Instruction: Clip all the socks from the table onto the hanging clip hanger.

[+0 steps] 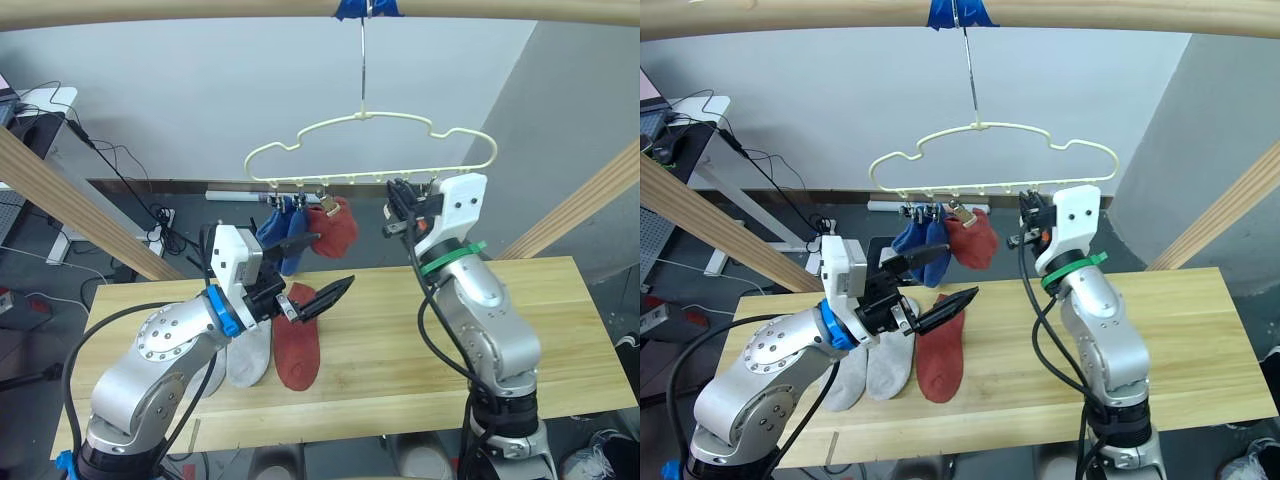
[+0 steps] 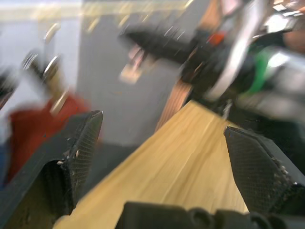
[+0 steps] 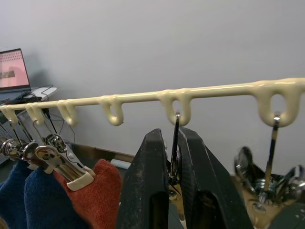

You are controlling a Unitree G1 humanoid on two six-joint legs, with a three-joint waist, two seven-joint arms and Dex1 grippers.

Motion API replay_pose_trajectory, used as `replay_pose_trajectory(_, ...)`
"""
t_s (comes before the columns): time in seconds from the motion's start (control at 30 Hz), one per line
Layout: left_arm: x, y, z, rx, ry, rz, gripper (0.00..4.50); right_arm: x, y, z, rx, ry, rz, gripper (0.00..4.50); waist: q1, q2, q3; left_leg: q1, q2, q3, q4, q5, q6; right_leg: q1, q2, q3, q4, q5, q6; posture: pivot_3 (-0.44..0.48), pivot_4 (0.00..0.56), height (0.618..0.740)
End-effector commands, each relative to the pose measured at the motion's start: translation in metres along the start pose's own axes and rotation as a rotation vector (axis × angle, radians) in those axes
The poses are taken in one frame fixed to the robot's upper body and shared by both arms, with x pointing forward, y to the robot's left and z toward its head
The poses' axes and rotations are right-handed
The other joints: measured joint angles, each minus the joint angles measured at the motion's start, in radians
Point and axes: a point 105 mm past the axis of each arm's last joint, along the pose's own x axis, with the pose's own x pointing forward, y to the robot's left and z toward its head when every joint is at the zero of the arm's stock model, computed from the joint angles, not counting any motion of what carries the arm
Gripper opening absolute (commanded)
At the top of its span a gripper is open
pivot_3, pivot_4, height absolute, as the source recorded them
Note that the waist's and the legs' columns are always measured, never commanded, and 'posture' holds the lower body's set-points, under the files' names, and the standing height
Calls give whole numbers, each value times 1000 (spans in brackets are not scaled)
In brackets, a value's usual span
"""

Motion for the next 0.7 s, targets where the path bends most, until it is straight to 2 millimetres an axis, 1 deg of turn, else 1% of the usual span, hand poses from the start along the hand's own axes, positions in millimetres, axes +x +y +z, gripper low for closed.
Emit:
replay_pose_trajectory(0.03,-4,3,-17,4,79,33,4500,-1,-1,9,14,-17,50,20,0,0,1,0,0,0,0,0,0,0,0,0,0,0,0,-78,326,740)
replay_pose_trajectory(0.1,-5,4,-29,17,133,40,4500,-1,-1,9,12,-4,82,20,0,1,2,0,0,0,-2,0,0,0,0,0,-1,0,0,-82,327,740)
replay_pose_trajectory(0.17,-6,12,-54,58,248,75,4500,-3,1,6,8,26,140,20,-1,1,2,0,0,1,-3,0,0,-1,0,0,-1,0,0,-84,326,740)
replay_pose_trajectory(0.23,-7,18,-72,84,329,101,4500,-5,1,4,10,43,165,20,-1,2,2,0,0,1,-3,0,0,-1,0,0,-1,0,0,-85,326,740)
replay_pose_trajectory(0.33,-4,23,-88,129,393,108,4500,-6,1,1,6,57,179,20,-1,2,3,0,0,1,-4,0,0,-1,0,0,-1,0,0,-87,323,740)
replay_pose_trajectory(0.43,0,29,-102,153,438,124,4500,-5,1,0,6,60,179,20,0,2,3,0,0,1,-4,0,0,-1,0,0,-1,0,0,-98,322,740)
replay_pose_trajectory(0.5,0,34,-108,174,457,133,4500,-5,1,0,6,60,178,20,-1,2,3,0,0,1,-4,0,0,-1,0,0,-1,0,0,-105,322,740)
replay_pose_trajectory(0.6,-4,41,-117,214,510,143,4500,-6,0,1,3,61,176,20,-2,2,3,0,0,1,-5,0,0,-1,0,0,-1,0,0,-112,320,740)
replay_pose_trajectory(0.7,-9,44,-124,237,555,141,4500,-6,-1,1,0,60,172,20,-3,2,3,0,0,1,-5,0,0,-2,0,0,-1,0,0,-113,319,740)
